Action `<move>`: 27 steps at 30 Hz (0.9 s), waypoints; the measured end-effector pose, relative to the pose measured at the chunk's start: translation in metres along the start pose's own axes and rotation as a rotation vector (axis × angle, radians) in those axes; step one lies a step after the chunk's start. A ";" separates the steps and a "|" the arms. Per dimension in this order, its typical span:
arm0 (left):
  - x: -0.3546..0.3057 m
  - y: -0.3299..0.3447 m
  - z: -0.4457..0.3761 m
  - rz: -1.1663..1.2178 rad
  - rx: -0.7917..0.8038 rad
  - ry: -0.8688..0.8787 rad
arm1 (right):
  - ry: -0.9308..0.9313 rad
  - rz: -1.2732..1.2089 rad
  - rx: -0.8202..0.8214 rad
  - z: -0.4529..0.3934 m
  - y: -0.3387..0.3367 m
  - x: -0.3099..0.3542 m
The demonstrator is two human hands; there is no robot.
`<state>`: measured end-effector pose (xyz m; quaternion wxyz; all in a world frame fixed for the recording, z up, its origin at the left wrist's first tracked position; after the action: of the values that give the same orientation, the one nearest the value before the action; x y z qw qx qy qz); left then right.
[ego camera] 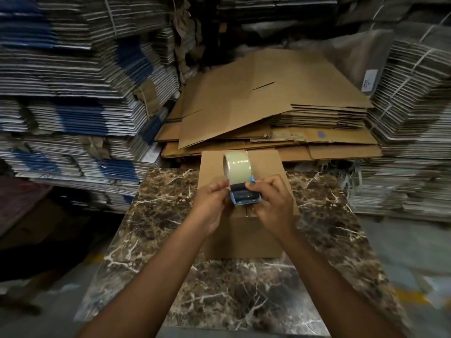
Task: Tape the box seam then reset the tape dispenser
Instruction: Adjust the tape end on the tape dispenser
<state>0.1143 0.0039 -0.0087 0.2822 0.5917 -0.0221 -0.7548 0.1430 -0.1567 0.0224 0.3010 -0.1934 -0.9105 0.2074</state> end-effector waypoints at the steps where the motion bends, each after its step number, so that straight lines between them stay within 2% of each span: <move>1: -0.001 -0.002 -0.002 -0.055 -0.026 0.036 | -0.004 0.053 -0.012 0.001 -0.001 -0.001; 7: -0.013 -0.012 -0.013 -0.363 -0.206 0.286 | -0.046 0.195 0.055 0.009 0.008 0.004; 12: -0.014 -0.017 -0.008 -0.670 -0.215 0.450 | -0.068 0.079 0.171 0.021 0.010 0.006; 20: -0.010 -0.019 0.001 -0.816 -0.114 0.515 | 0.022 0.074 0.170 0.041 0.010 -0.004; 23: -0.005 -0.026 0.013 -0.783 -0.108 0.538 | 0.057 0.080 0.106 0.044 0.003 -0.005; 27: 0.003 -0.036 0.037 -0.772 -0.136 0.652 | 0.113 0.131 0.033 0.048 -0.005 0.001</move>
<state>0.0657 0.0212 -0.0131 0.0130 0.7418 0.3365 -0.5799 0.1105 -0.1730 -0.0095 0.3410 -0.2589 -0.8738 0.2304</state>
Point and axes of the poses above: each hand's wrist, its own z-axis away from the middle knuckle, its own y-axis out of the palm, x = y × z, the point moved 7 cm from there along -z, towards the middle knuckle, and after that the axes turned 5 degrees about z, right-handed, at the moved point
